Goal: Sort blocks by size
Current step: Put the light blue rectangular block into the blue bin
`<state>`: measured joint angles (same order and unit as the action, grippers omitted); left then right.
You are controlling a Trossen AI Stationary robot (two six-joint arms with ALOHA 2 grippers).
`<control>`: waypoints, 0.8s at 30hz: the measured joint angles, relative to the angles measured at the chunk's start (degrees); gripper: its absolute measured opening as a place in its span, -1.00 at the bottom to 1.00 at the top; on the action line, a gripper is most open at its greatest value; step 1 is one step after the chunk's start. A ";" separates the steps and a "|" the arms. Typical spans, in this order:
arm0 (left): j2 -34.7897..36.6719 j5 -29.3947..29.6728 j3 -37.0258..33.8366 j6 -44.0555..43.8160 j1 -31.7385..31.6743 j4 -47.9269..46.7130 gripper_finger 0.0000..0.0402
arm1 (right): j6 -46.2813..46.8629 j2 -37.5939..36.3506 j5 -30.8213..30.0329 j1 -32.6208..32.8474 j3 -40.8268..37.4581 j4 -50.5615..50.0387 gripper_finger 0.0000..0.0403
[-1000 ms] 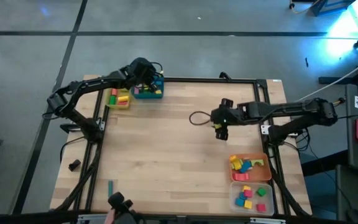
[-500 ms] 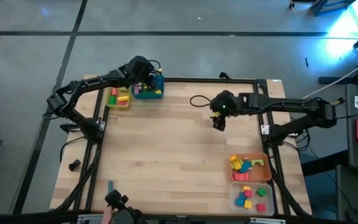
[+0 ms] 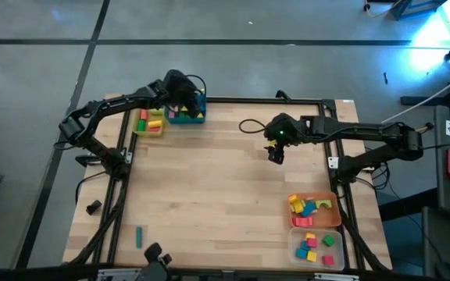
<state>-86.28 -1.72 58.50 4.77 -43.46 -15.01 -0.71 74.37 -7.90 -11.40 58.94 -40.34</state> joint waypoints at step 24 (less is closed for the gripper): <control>12.17 -22.38 -0.02 7.13 31.58 -54.30 -0.52 | -3.95 -11.25 9.24 -7.15 -12.47 7.77 0.48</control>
<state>-74.11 -24.09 58.48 11.90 -11.88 -69.31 -4.66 63.12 1.34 -18.55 46.47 -32.57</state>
